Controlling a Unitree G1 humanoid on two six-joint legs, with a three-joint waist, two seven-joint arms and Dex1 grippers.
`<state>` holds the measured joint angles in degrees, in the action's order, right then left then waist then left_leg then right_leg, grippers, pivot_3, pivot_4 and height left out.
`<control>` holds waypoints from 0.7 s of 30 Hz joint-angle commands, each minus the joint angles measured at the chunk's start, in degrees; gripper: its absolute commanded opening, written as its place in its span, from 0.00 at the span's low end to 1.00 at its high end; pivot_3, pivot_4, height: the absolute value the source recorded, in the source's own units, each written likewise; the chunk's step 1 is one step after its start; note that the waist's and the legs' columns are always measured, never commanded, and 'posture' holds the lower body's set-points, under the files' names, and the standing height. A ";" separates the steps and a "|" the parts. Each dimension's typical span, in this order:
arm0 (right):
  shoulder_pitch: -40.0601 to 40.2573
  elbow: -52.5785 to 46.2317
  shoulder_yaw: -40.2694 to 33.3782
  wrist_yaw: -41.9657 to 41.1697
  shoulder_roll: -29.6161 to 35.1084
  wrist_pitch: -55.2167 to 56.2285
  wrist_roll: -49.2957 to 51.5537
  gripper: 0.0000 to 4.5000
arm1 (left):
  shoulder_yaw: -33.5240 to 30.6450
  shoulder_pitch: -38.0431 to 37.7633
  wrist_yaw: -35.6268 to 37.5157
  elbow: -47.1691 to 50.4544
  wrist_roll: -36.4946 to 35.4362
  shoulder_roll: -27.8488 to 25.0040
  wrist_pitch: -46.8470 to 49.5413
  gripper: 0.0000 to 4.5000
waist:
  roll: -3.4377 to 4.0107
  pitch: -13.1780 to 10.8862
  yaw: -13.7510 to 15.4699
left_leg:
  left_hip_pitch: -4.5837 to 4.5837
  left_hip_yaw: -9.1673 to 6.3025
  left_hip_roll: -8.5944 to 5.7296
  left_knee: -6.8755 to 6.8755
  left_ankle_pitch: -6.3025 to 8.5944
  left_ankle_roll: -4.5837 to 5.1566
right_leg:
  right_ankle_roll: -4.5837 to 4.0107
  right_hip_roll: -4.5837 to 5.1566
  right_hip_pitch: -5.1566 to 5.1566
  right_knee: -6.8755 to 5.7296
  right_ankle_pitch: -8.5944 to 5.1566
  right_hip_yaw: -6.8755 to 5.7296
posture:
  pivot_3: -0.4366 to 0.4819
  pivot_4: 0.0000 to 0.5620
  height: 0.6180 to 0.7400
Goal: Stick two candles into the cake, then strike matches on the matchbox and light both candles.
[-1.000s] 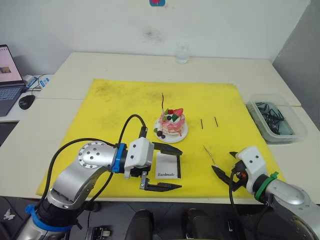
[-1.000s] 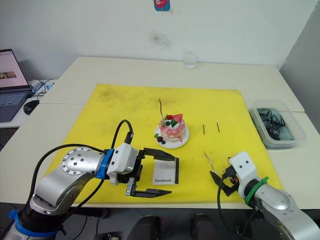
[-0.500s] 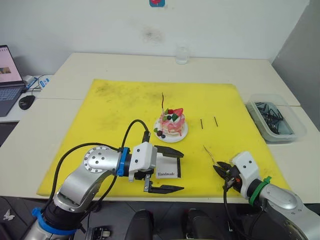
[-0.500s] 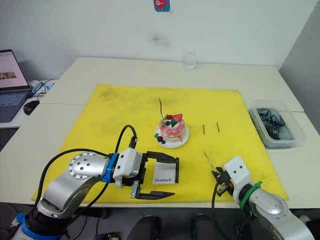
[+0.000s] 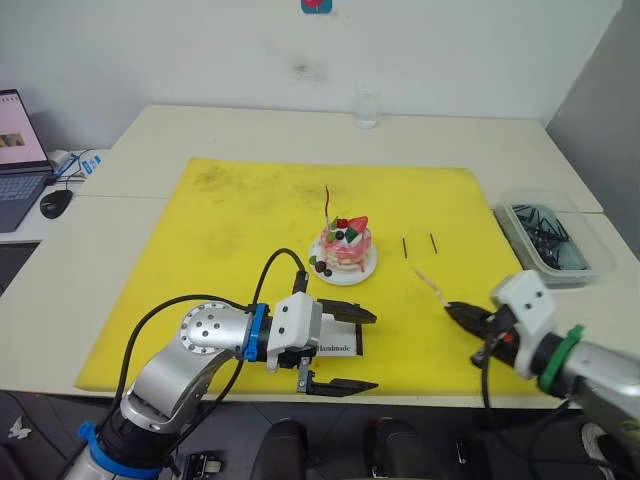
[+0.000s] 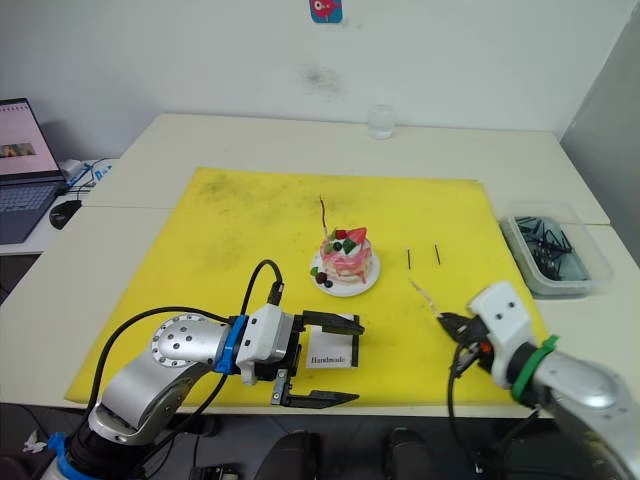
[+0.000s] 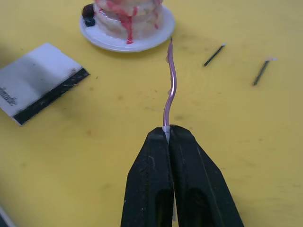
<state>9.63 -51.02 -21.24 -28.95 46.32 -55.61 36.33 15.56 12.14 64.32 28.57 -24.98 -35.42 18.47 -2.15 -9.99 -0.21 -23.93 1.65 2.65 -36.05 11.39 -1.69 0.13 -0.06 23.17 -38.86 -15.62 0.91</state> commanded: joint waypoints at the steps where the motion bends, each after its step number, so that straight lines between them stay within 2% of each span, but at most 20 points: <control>1: 4.90 5.31 -9.01 -9.97 3.76 5.69 -0.69 0.01 | -0.64 0.52 0.44 2.75 -2.69 0.07 0.65 1.00 | -0.01 0.00 0.20 | -0.01 0.00 0.00 0.00 0.00 0.00 | -0.01 -0.01 0.00 0.00 -0.01 -0.03 | 0.48 0.27 1.00; 5: 13.06 13.54 -13.73 -19.01 4.73 16.21 -5.56 0.01 | -2.23 2.38 -0.14 4.88 -6.79 -0.58 4.43 1.00 | 0.00 0.00 0.14 | -0.04 0.00 0.02 0.01 0.00 0.00 | -0.02 -0.02 0.00 0.01 -0.05 -0.05 | 0.48 0.27 1.00; 9: 17.75 18.25 -15.27 -23.70 4.11 22.37 -8.03 0.01 | -2.31 5.19 -1.20 6.00 -9.46 -0.46 7.92 1.00 | 0.05 0.02 0.11 | 0.00 -0.02 0.02 -0.02 0.00 0.00 | -0.01 -0.02 -0.02 -0.04 -0.04 -0.06 | 0.48 0.27 1.00; 15: 20.12 19.10 -14.11 -24.18 1.48 23.30 -8.09 0.01 | -1.35 6.68 -1.03 4.68 -9.60 0.13 8.38 1.00 | 0.10 0.06 -0.23 | 0.08 -0.03 0.00 -0.04 0.00 0.00 | 0.01 -0.04 -0.04 -0.08 -0.02 0.00 | 0.48 0.27 1.00; 21: 18.97 20.66 -10.42 -22.60 0.13 23.11 -9.11 0.01 | 0.39 4.38 0.64 2.69 -7.15 0.77 4.85 1.00 | 0.10 0.05 -0.21 | 0.06 -0.01 -0.01 -0.03 0.00 0.00 | 0.01 -0.13 -0.03 -0.06 -0.02 0.04 | 0.48 0.27 1.00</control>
<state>28.83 -30.51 -31.26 -52.03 46.37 -32.96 27.63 15.51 16.96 64.40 30.81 -32.50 -34.98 25.08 -2.05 -9.94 -0.42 -23.87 1.64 2.64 -36.08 11.39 -1.69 0.13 -0.19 23.14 -38.92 -15.64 0.95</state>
